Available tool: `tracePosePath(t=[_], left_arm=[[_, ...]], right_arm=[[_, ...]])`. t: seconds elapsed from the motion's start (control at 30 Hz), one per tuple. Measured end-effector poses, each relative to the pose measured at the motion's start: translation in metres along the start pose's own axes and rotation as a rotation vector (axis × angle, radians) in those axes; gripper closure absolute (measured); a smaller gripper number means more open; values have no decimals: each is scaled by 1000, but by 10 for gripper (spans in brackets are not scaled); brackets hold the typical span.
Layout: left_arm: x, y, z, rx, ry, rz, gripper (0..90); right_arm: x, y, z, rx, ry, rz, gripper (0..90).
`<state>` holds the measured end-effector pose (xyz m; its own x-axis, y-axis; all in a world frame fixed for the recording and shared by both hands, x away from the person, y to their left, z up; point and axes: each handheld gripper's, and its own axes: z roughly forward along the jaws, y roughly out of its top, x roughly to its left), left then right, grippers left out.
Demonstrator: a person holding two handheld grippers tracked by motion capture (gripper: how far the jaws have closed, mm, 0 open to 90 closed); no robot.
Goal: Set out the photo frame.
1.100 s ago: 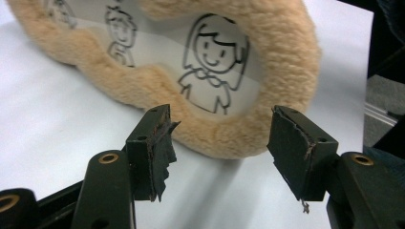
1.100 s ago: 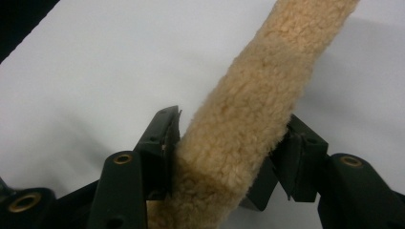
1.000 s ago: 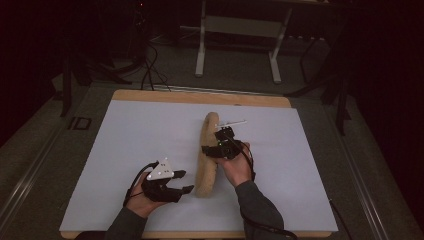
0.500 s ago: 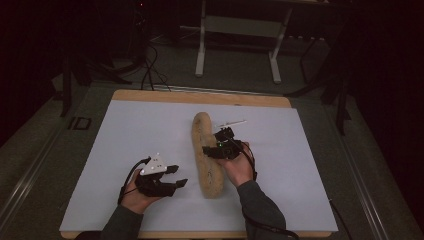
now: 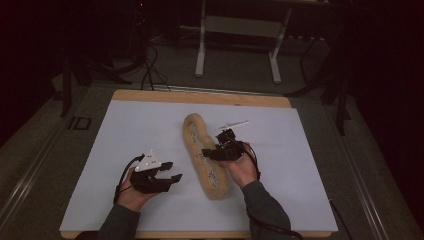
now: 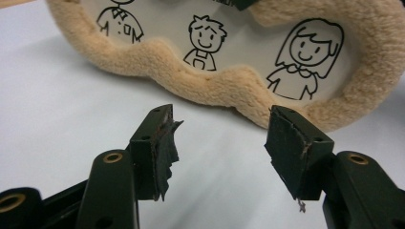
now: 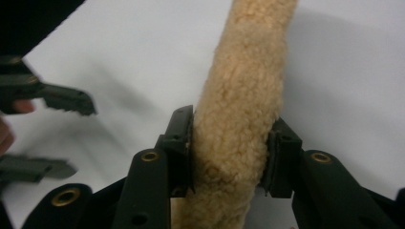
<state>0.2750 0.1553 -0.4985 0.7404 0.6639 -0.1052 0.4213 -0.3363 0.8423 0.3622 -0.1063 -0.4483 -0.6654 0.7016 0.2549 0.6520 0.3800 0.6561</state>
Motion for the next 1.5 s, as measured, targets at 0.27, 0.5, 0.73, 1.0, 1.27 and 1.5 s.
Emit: tracePosePath(t=[0.27, 0.5, 0.73, 1.0, 1.27, 1.5], left_arm=[[8, -1, -7, -12, 48, -24, 446], [28, -6, -26, -60, 159, -102, 472], [41, -9, -35, -51, 317, -127, 487], [58, -10, -19, -24, 423, -135, 481], [66, -11, -7, -11, 422, -113, 510], [67, -10, -3, 4, 417, -85, 652]], right_arm=[[15, 2, 3, 17, 41, -124, 659], [30, 3, 6, 37, 50, -232, 662], [39, 3, 9, 54, 79, -312, 665], [46, 2, 10, 76, 112, -377, 668], [53, 2, 14, 94, 125, -436, 668], [50, 3, 14, 93, 124, -421, 668]])
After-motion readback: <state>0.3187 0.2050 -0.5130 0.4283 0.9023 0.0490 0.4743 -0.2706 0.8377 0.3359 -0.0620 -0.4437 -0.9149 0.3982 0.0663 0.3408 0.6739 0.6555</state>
